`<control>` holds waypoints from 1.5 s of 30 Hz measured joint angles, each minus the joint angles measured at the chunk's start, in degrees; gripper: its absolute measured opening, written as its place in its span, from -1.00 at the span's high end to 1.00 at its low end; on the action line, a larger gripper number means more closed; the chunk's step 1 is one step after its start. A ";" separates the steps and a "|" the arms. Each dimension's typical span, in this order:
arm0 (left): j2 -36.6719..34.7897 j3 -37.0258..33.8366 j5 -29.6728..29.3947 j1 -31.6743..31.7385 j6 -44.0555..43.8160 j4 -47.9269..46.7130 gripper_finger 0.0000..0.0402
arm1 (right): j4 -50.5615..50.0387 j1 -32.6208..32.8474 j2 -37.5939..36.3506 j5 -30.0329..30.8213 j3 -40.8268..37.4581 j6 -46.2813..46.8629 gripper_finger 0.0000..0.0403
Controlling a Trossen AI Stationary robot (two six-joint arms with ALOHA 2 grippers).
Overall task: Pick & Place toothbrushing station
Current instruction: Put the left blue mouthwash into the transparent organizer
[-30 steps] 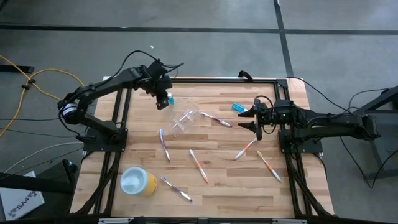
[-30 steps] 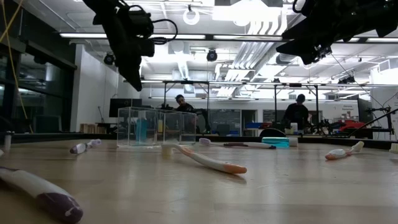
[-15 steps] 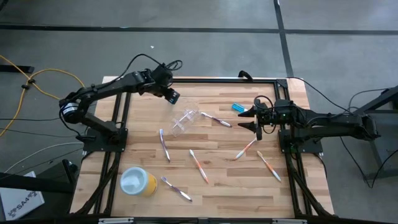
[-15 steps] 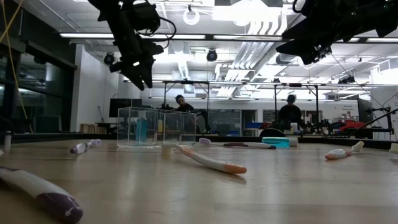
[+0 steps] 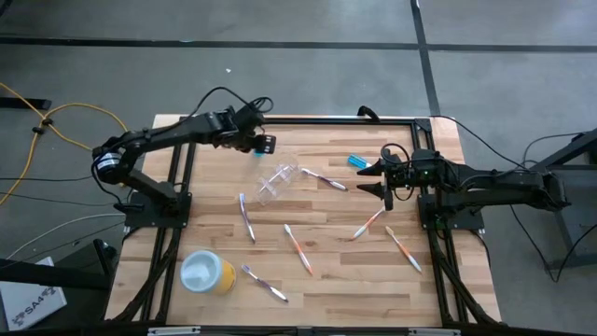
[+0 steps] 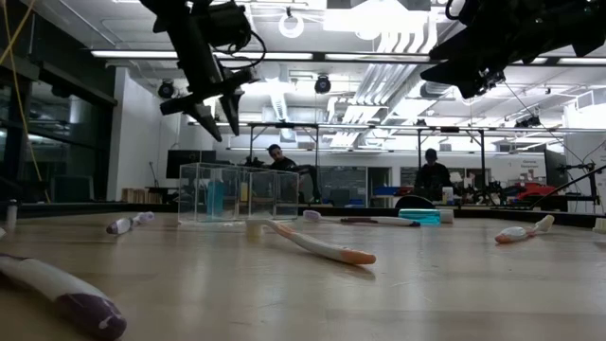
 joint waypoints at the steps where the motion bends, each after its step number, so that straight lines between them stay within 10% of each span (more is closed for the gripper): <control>1: 0.00 0.00 -0.10 -0.35 -2.91 -0.03 0.19 | -0.02 -0.02 0.00 0.00 -0.02 -0.02 -0.05; 14: 0.00 0.00 -5.17 -1.77 -33.24 -0.11 0.19 | 0.04 0.00 0.00 0.00 0.00 0.00 -0.05; 26: 1.67 -0.02 -11.37 -4.43 -33.89 1.41 0.19 | 0.05 -0.02 0.00 0.00 0.00 0.00 -0.05; 34: 2.19 -0.02 -3.22 -4.14 -4.55 8.83 0.19 | 0.05 0.00 0.00 0.00 0.00 0.00 -0.05; 45: -0.44 0.02 11.98 3.51 10.82 3.55 0.20 | 0.05 -0.01 0.00 0.00 0.00 0.00 -0.05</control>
